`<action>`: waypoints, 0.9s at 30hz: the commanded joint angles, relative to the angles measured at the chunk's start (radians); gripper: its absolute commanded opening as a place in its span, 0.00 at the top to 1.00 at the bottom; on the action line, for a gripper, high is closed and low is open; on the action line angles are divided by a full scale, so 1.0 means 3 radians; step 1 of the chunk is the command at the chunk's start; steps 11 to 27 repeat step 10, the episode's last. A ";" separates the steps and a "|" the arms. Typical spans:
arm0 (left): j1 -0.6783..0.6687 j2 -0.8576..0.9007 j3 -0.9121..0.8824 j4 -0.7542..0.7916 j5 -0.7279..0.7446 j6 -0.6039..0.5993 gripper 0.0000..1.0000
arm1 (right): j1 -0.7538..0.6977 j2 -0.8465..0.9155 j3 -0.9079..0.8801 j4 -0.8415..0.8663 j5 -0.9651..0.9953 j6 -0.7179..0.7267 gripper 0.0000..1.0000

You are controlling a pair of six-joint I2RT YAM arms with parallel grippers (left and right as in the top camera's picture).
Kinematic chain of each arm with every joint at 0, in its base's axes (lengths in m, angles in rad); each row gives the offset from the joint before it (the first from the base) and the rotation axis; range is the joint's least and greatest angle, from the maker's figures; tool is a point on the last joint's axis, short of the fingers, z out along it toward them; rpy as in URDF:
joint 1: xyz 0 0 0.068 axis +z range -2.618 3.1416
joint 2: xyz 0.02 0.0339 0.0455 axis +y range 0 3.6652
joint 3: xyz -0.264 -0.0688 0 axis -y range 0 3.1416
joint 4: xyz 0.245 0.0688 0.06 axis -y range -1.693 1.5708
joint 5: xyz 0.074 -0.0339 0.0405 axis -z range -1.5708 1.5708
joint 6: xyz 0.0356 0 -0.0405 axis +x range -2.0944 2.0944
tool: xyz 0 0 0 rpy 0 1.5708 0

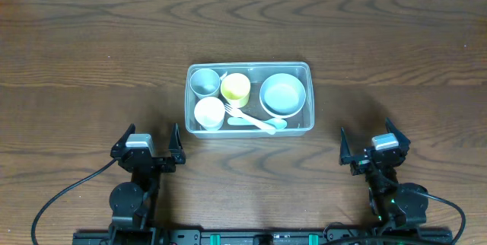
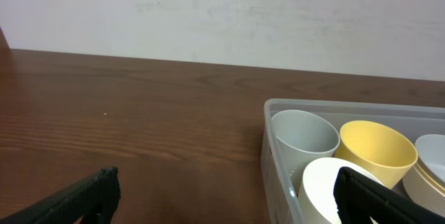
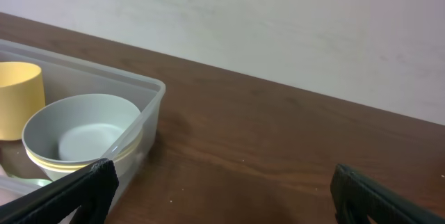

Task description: Pack container

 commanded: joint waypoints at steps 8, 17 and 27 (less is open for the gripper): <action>0.0018 -0.0015 -0.0047 -0.0155 -0.0041 -0.0043 0.02 | 0.0029 -0.0022 -0.0009 -0.0009 -0.0027 -0.0045 0.01; 0.0018 -0.0015 -0.0047 -0.0155 -0.0041 -0.0043 0.02 | 0.0029 -0.0022 -0.0009 -0.0008 -0.0027 -0.0046 0.01; 0.0018 -0.0015 -0.0047 -0.0155 -0.0041 -0.0043 0.02 | 0.0029 -0.0022 -0.0009 -0.0008 -0.0027 -0.0046 0.01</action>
